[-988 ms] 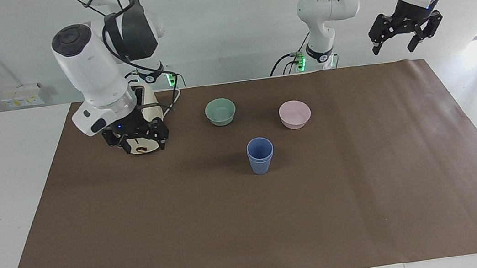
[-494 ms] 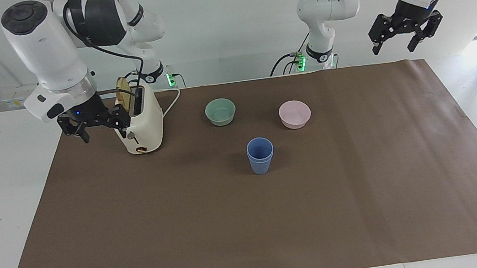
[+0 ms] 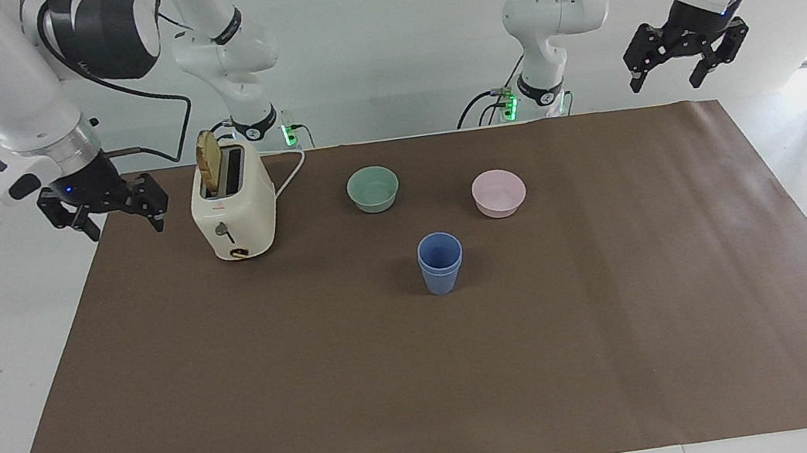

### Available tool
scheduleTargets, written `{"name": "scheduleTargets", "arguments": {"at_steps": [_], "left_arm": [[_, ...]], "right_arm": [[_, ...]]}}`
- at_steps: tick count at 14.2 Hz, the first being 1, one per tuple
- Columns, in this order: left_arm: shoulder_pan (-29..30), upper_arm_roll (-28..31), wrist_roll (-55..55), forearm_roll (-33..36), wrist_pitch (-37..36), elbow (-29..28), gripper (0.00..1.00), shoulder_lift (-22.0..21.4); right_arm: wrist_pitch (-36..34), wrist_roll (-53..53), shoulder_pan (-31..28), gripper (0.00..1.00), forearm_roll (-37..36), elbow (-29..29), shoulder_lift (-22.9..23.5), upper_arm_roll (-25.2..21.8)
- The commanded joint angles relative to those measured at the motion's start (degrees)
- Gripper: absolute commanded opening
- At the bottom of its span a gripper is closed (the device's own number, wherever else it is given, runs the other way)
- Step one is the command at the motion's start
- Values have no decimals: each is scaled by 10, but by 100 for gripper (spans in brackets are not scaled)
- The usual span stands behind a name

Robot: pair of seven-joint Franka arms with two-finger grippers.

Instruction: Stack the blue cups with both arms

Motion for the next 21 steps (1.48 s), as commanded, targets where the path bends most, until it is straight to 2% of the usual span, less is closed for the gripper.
{"name": "scheduleTargets", "arguments": {"at_steps": [1,4,21], "left_arm": [[4,-2,4,4,-9,-3,100,-7],[4,-2,4,4,-9,-3,100,-7],[4,-2,4,4,-9,-3,100,-7]], "right_arm": [[-10,-9,-9,100,13,-1,-19,7],[-18,30,-8,100,11,-3,-28,8],[-16,33,-3,100,13,-31,-45,11]]}}
